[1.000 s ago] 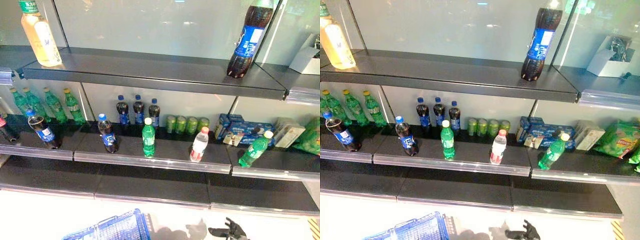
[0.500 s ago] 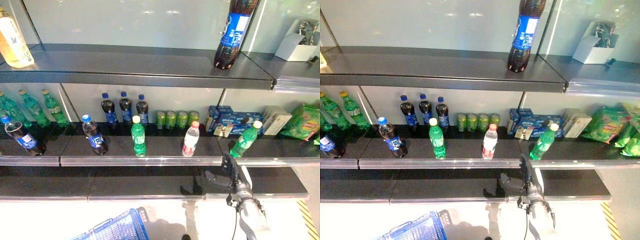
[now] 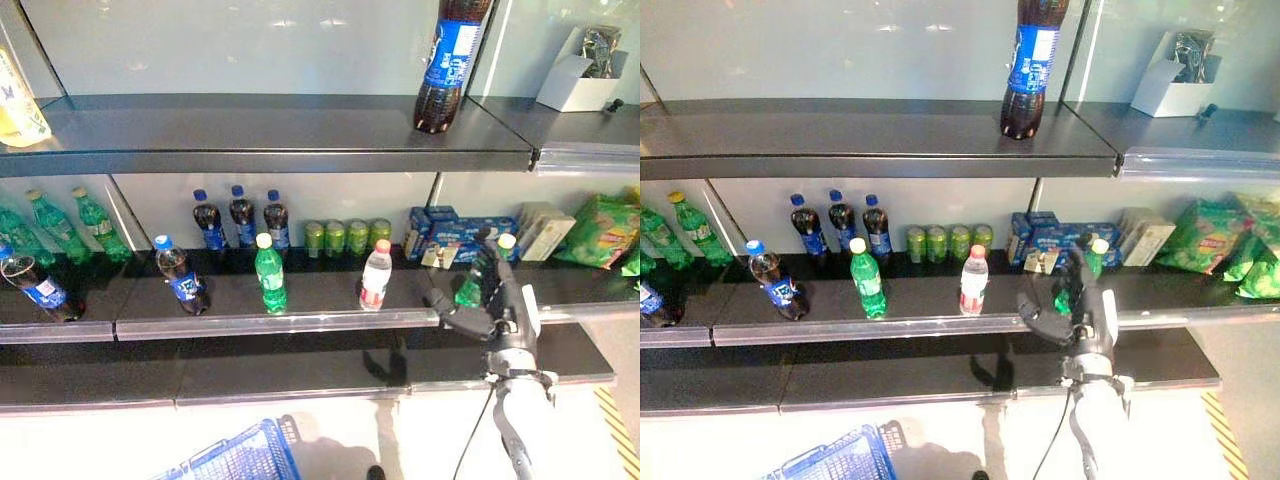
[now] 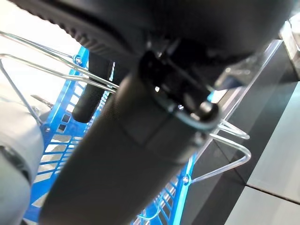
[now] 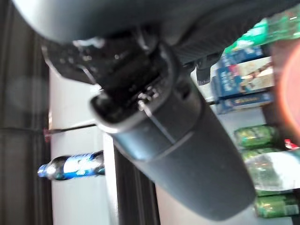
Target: Pick up the drink and place into the basket.
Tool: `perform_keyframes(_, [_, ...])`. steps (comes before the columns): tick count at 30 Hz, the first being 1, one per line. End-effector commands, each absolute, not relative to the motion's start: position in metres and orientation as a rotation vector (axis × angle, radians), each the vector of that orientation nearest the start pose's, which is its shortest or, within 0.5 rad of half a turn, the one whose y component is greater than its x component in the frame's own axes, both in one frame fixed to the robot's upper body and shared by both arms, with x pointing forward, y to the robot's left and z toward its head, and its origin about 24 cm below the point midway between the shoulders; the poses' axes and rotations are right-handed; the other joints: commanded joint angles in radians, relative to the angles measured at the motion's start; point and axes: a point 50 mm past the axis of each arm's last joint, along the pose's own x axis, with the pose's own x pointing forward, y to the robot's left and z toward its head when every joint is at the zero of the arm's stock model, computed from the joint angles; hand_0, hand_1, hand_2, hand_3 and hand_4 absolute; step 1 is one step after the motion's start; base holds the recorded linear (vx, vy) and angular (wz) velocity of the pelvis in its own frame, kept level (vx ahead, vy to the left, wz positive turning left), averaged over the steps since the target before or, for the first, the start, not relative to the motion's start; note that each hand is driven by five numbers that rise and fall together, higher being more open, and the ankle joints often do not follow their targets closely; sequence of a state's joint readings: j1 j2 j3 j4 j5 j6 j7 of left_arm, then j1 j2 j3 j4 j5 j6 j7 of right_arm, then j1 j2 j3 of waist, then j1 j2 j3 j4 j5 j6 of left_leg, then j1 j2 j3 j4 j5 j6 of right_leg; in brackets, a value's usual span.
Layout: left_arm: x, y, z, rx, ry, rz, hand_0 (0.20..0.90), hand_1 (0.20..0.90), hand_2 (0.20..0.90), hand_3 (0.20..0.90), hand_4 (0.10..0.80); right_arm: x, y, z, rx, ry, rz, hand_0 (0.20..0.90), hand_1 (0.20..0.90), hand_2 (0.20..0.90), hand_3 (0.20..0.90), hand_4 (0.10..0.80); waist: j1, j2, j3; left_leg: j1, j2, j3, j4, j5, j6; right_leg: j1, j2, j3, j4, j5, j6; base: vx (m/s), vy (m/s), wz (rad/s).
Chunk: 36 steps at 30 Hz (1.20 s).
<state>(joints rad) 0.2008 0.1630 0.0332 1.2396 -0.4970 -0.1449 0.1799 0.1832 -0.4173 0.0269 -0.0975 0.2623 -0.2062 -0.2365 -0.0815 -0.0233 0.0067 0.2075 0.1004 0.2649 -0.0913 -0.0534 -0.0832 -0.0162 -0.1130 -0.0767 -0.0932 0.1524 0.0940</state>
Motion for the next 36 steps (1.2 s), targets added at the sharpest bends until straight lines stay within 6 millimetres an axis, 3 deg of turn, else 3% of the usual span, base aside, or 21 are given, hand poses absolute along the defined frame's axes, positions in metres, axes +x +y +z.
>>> perform_keyframes(1, [0.031, 0.225, -0.168, -0.222, 1.145, 0.671, 0.3, 0.3, 0.3, 0.2, 0.1, 0.234, -0.225, 0.133, -0.071, -0.486, -0.131, 0.9, 0.9, 0.9, 0.9, 0.8, 0.02, -0.029, 0.028, -0.048, -0.002, -0.019, 0.058, 0.014, 0.039, 0.105, -0.024, -0.022, 0.03, -0.097, 0.017, 0.043, -0.017, -0.01])
perform_keyframes(7, [0.039, 0.223, -0.168, -0.228, 1.126, 0.663, 0.3, 0.3, 0.3, 0.2, 0.1, 0.24, -0.227, 0.122, -0.036, -0.438, -0.221, 0.9, 0.9, 0.9, 0.9, 0.8, 0.038, -0.038, 0.066, -0.117, 0.0, -0.064, 0.184, -0.014, 0.034, 0.069, -0.015, -0.039, 0.129, -0.144, -0.009, 0.019, -0.021, 0.02])
perform_keyframes(15, [0.065, 0.22, -0.163, -0.23, 1.07, 0.61, 0.3, 0.3, 0.3, 0.2, 0.1, 0.248, -0.224, 0.122, -0.061, -0.458, -0.262, 0.9, 0.9, 0.9, 0.9, 0.8, 0.062, -0.02, 0.137, -0.204, -0.009, -0.108, 0.232, -0.004, 0.032, 0.005, -0.018, -0.047, 0.17, -0.147, -0.017, -0.061, -0.006, 0.15])
perform_keyframes(24, [0.117, 0.217, -0.148, -0.235, 0.923, 0.56, 0.3, 0.3, 0.3, 0.2, 0.1, 0.269, -0.223, 0.146, -0.043, -0.585, -0.423, 0.9, 0.9, 0.9, 0.9, 0.8, 0.092, -0.015, 0.282, -0.363, -0.023, -0.157, 0.321, 0.016, 0.035, -0.108, -0.017, -0.065, 0.233, -0.143, -0.029, -0.148, -0.023, 0.13])
perform_keyframes(36, [0.158, 0.208, -0.131, -0.282, 0.785, 0.49, 0.3, 0.3, 0.3, 0.2, 0.1, 0.291, -0.21, 0.186, -0.028, -0.717, -0.445, 0.9, 0.9, 0.9, 0.9, 0.8, 0.11, 0.017, 0.395, -0.487, -0.05, -0.203, 0.382, 0.035, 0.039, -0.202, -0.024, -0.074, 0.28, -0.138, -0.038, -0.089, 0.017, 0.06])
